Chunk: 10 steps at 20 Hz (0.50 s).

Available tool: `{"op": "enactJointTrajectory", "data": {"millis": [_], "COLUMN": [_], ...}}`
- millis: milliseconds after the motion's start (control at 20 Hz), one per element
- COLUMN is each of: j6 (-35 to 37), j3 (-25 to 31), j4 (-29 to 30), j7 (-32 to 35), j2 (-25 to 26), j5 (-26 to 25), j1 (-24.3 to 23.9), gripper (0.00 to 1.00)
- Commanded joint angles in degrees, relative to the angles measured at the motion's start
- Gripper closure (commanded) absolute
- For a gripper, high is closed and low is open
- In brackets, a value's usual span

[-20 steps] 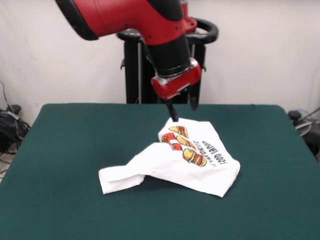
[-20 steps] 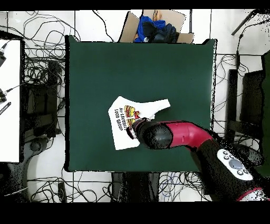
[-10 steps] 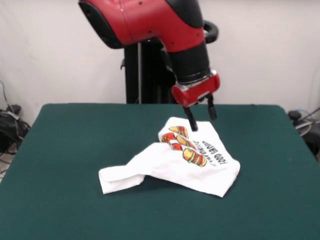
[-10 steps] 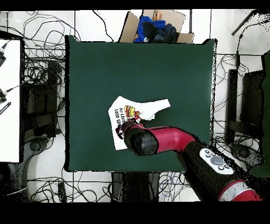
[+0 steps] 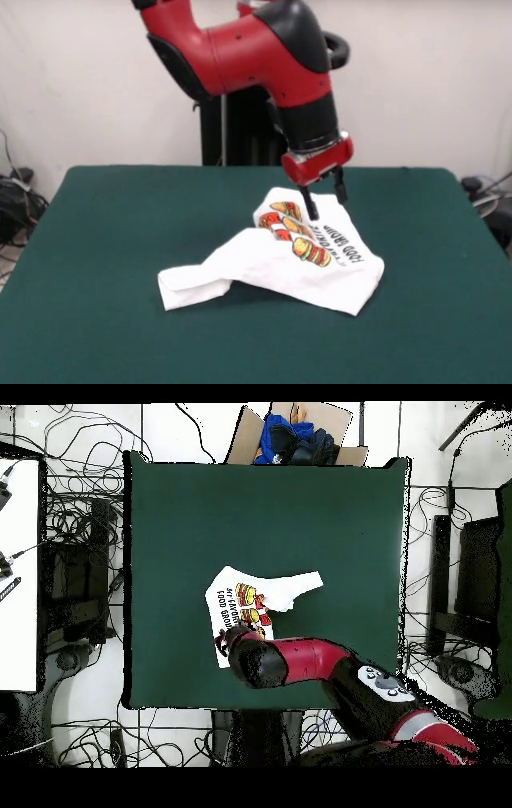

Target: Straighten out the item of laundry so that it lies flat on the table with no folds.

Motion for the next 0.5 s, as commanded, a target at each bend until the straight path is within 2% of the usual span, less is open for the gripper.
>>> {"op": "enactJointTrajectory", "data": {"millis": [50,500], "j6": [-1.9,-8.6], "j3": [-6.4,-9.7], "j4": [-6.8,-9.7], "j7": [7.8,8.2], "j2": [7.0,10.3], "j5": [-3.2,-6.9], "j1": [2.9,5.5], "gripper": [0.0,0.0]}}
